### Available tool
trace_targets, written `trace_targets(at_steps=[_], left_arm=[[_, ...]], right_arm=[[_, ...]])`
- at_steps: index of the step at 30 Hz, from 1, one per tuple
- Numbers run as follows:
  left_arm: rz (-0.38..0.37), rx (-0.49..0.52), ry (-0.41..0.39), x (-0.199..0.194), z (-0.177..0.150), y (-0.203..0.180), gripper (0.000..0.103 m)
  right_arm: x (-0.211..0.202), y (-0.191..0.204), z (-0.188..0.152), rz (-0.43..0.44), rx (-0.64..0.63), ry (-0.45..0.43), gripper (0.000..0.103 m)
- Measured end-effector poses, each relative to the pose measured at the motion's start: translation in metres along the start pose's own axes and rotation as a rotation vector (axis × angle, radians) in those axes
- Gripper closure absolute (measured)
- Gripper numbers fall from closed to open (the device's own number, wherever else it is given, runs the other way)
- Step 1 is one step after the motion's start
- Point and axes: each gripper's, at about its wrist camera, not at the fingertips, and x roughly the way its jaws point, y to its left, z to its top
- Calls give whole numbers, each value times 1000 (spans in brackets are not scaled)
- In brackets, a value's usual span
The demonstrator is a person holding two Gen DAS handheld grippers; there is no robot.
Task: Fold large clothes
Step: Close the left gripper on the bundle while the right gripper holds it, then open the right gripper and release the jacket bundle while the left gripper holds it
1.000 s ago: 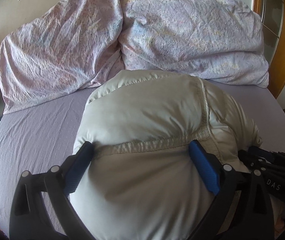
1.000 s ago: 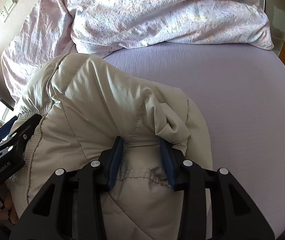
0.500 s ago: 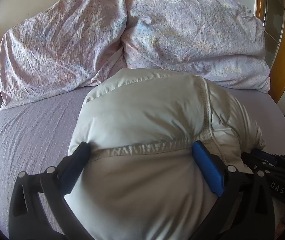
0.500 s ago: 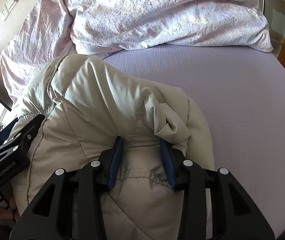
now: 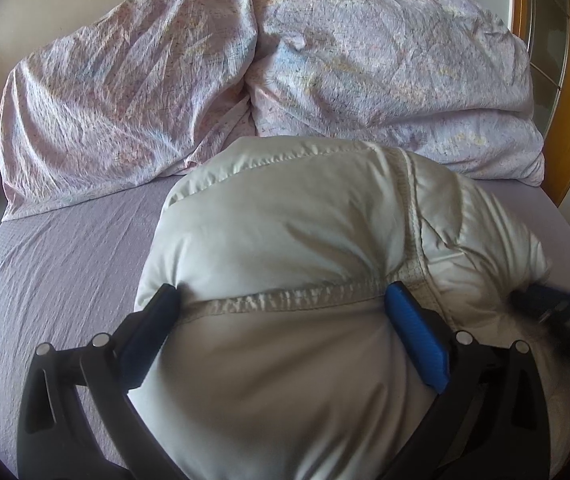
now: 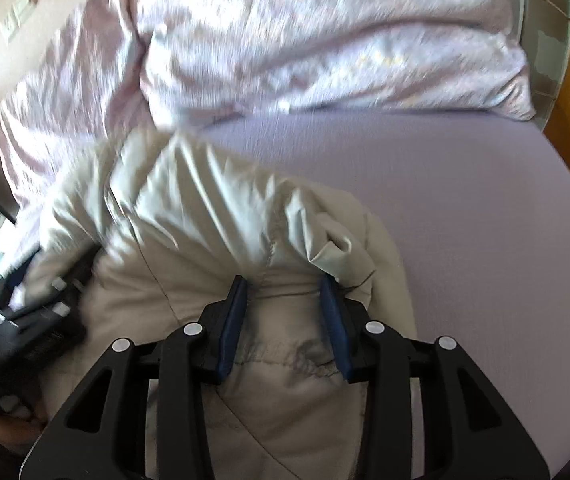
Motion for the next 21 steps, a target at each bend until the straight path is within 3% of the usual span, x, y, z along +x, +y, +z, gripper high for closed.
trace_targets(at_steps=[3,9,14,21], left_arm=[[-3,-3,-2,0,0,1,2],[-17,-7,-9,-2,-1,3,2],[-15,-7,-16,-2,-1,1,2],[-8,4,-27,-2,-4,-1,2]], right_arm=[[-12,-3,9,-4,29,-67,63],[19,-12,-5,-66,51,8,63],[29,-4,-15,-98,11,-9,63],[30,-9,-25,-70,41,-58,62]])
